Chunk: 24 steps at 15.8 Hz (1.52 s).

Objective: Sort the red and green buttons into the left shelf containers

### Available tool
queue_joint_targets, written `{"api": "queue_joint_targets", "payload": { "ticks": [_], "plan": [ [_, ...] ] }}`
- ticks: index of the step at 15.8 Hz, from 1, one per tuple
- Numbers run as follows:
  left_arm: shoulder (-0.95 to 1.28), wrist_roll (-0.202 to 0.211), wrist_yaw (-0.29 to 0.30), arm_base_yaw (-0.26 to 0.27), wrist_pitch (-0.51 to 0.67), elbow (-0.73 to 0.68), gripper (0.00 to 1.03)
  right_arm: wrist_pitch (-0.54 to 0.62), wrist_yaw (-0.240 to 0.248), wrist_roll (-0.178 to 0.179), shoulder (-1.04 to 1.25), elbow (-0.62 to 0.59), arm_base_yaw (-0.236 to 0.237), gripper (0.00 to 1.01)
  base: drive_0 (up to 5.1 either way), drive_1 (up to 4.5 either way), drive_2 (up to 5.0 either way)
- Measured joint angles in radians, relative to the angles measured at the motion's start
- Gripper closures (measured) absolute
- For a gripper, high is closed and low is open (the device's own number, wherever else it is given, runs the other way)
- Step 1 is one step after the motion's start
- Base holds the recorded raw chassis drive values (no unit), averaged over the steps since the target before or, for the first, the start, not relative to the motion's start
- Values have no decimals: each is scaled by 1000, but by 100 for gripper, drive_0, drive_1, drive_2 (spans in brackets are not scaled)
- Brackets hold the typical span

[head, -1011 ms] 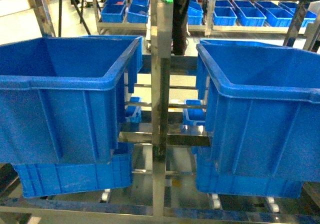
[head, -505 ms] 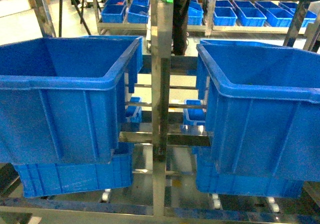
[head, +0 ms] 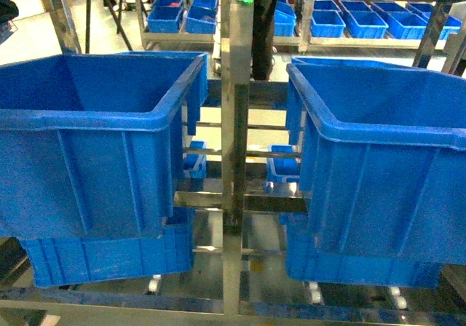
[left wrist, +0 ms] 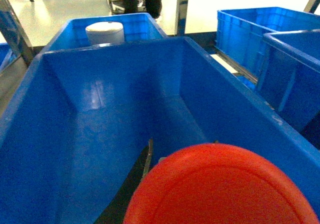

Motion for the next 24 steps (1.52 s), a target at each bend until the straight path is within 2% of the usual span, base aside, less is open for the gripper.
{"api": "queue_joint_targets", "payload": {
  "ticks": [4, 6, 9, 11, 13, 15, 16, 17, 18, 20, 21, 23, 24],
  "plan": [
    [165, 64, -39, 42, 19, 157, 76, 0, 0, 0, 0, 0, 0, 3, 0, 0, 0],
    [222, 91, -58, 29, 24, 223, 76, 0, 0, 0, 0, 0, 0, 3, 0, 0, 0],
    [273, 130, -58, -4, 44, 243, 76, 0, 0, 0, 0, 0, 0, 3, 0, 0, 0],
    [283, 143, -52, -10, 63, 234, 65, 0, 0, 0, 0, 0, 0, 3, 0, 0, 0],
    [284, 152, -53, -8, 48, 193, 41, 0, 0, 0, 0, 0, 0, 3, 0, 0, 0],
    [235, 150, -39, 1, 85, 121, 15, 0, 0, 0, 0, 0, 0, 3, 0, 0, 0],
    [167, 132, -32, 5, 91, 69, 4, 0, 0, 0, 0, 0, 0, 3, 0, 0, 0],
    [66, 97, -29, 2, 72, 15, 5, 0, 0, 0, 0, 0, 0, 3, 0, 0, 0],
    [-66, 40, -26, -5, -3, -26, 5, 0, 0, 0, 0, 0, 0, 3, 0, 0, 0],
    [-378, -129, -19, -23, -200, -85, 5, 0, 0, 0, 0, 0, 0, 3, 0, 0, 0],
    [-481, -181, -12, -28, -224, -95, 5, 0, 0, 0, 0, 0, 0, 3, 0, 0, 0],
    [-506, -214, -12, -28, -214, -84, 5, 0, 0, 0, 0, 0, 0, 3, 0, 0, 0],
    [-499, -191, -135, -51, -76, -153, 14, -22, -119, 47, -26, -5, -35, 10, 0, 0, 0]
  ]
}}
